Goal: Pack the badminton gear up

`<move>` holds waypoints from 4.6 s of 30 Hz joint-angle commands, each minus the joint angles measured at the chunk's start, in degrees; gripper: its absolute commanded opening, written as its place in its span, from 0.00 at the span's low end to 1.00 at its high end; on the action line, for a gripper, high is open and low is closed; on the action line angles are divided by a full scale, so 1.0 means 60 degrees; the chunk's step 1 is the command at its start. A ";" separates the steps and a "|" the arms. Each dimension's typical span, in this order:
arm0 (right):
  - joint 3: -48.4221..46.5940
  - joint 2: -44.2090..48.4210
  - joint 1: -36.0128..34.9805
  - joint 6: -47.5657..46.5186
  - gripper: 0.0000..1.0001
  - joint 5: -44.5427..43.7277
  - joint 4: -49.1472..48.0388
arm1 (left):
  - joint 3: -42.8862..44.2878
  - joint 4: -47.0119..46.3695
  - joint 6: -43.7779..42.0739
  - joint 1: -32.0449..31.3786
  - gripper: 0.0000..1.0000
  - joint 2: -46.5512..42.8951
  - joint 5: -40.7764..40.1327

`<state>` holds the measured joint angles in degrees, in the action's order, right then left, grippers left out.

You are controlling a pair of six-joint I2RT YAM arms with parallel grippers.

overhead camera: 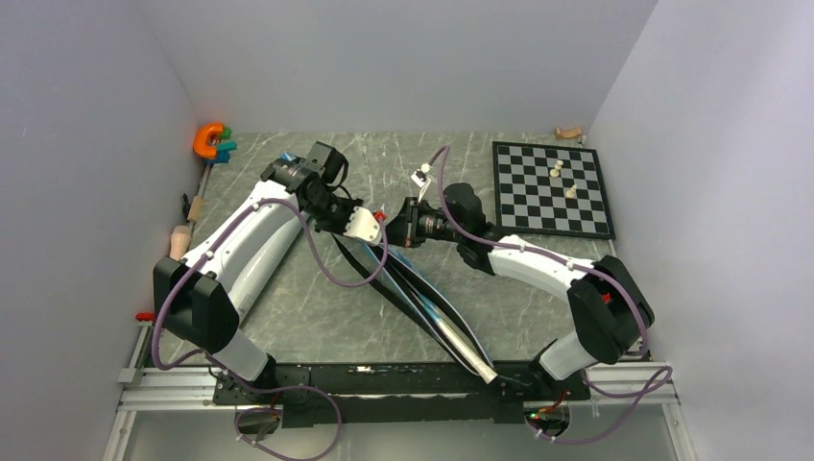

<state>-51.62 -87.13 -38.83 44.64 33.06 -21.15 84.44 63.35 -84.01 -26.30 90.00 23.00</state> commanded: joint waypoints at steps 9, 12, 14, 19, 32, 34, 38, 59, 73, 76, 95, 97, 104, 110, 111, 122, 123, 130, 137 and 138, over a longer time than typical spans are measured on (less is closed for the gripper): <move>0.0411 0.0825 -0.0030 0.0246 0.00 0.0073 -0.0803 | 0.0373 -0.0104 0.0257 -0.0023 0.00 0.0000 -0.0034; 0.0562 0.0918 -0.0023 0.0265 0.00 0.0046 -0.0871 | 0.0362 -0.0100 0.0260 -0.0021 0.00 -0.0014 -0.0069; 0.0663 0.1033 -0.0023 0.0273 0.00 0.0017 -0.0871 | 0.0362 -0.0100 0.0275 -0.0021 0.00 -0.0015 -0.0069; 0.0976 0.1454 -0.0033 0.0180 0.00 -0.0180 -0.0654 | 0.0383 -0.0118 0.0327 0.0001 0.00 0.0040 -0.0149; 0.1929 0.2575 -0.0120 0.0155 0.00 -0.0613 -0.0252 | 0.0638 -0.0027 0.0392 0.0034 0.00 0.0200 -0.0208; 0.2080 0.2724 -0.0152 0.0164 0.00 -0.0621 -0.0160 | 0.0661 -0.0012 0.0395 0.0034 0.00 0.0202 -0.0243; 0.2517 0.3205 -0.0172 0.0179 0.00 -0.0825 0.0043 | 0.0598 -0.0047 0.0383 0.0068 0.00 0.0184 -0.0285; 0.0309 0.1235 -0.0133 -0.0485 0.56 -0.1026 0.0391 | 0.0457 -0.0102 0.0400 0.0071 0.00 0.0048 -0.0171; 0.0242 0.0626 -0.0139 -0.0200 0.32 -0.0619 -0.0080 | 0.0656 -0.0042 0.0407 0.0069 0.00 0.0157 -0.0171; 0.0238 0.0598 -0.0150 -0.0108 0.29 -0.0536 -0.0204 | 0.0716 -0.0014 0.0415 0.0067 0.00 0.0180 -0.0173; 0.0028 0.0253 -0.0150 0.0030 0.11 -0.0397 -0.0378 | 0.0706 0.0061 0.0403 0.0071 0.00 0.0225 -0.0216; 0.0015 0.0307 -0.0160 0.0017 0.02 -0.0422 -0.0333 | 0.0720 0.0061 0.0412 0.0065 0.00 0.0236 -0.0230; 0.0284 0.0658 -0.0151 0.0016 0.00 -0.0517 -0.0325 | 0.0681 0.0062 0.0426 0.0071 0.00 0.0248 -0.0309; 0.0585 0.1139 -0.0157 0.0059 0.00 -0.0622 -0.0269 | 0.0694 0.0075 0.0422 0.0064 0.00 0.0248 -0.0388; 0.0666 0.1222 -0.0152 0.0061 0.00 -0.0665 -0.0264 | 0.0677 0.0063 0.0420 0.0068 0.00 0.0246 -0.0402; 0.1517 0.2129 -0.0158 0.0189 0.00 -0.1151 0.0090 | 0.0661 0.0003 0.0465 0.0085 0.00 0.0269 -0.0518; 0.1641 0.2291 -0.0151 0.0193 0.00 -0.1208 0.0166 | 0.0676 0.0010 0.0466 0.0082 0.00 0.0272 -0.0528; 0.2464 0.3765 -0.0154 0.0137 0.00 -0.1793 0.1149 | 0.0726 -0.0033 0.0440 0.0186 0.00 0.0306 -0.0602; 0.3297 0.5825 -0.0156 0.0050 0.00 -0.2662 0.2937 | 0.0998 -0.0069 0.0435 0.0347 0.00 0.0543 -0.0654; 0.3380 0.6094 -0.0150 0.0024 0.00 -0.2777 0.3182 | 0.1054 -0.0081 0.0444 0.0362 0.00 0.0587 -0.0653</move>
<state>-32.29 -57.36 -39.55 44.99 19.18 -7.25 87.70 63.90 -81.73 -25.89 92.62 21.54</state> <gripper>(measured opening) 0.009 0.036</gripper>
